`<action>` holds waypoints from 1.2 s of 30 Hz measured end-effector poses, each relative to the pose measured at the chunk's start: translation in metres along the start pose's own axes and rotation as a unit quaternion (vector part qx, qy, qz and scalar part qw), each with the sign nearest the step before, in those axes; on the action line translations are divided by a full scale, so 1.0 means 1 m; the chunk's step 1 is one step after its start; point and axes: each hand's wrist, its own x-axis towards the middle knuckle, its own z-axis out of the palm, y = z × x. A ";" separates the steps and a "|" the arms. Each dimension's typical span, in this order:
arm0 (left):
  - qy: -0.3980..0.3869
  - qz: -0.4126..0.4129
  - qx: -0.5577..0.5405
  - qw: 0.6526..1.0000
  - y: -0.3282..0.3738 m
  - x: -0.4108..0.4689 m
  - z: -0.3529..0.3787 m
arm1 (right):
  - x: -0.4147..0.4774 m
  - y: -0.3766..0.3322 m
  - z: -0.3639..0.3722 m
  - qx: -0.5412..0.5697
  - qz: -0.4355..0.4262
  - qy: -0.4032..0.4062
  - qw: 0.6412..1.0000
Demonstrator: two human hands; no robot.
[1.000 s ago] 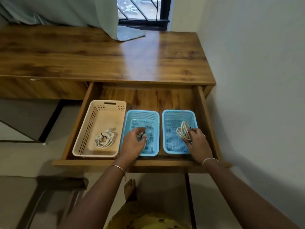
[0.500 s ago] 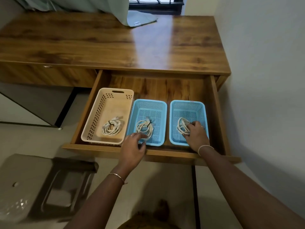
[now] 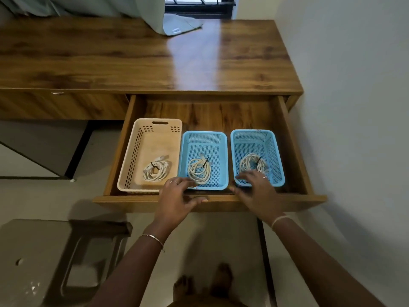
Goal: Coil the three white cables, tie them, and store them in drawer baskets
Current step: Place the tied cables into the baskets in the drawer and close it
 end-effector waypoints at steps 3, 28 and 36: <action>-0.021 0.035 0.020 0.999 -0.019 -0.007 -0.019 | -0.024 -0.032 0.021 -0.036 -0.055 -0.043 0.997; -0.078 0.167 0.219 0.958 -0.044 0.081 -0.064 | 0.097 -0.074 0.031 -0.298 -0.052 -0.091 0.949; -0.041 0.170 0.250 0.952 -0.044 0.162 -0.067 | 0.165 -0.058 0.031 -0.299 -0.089 -0.028 0.950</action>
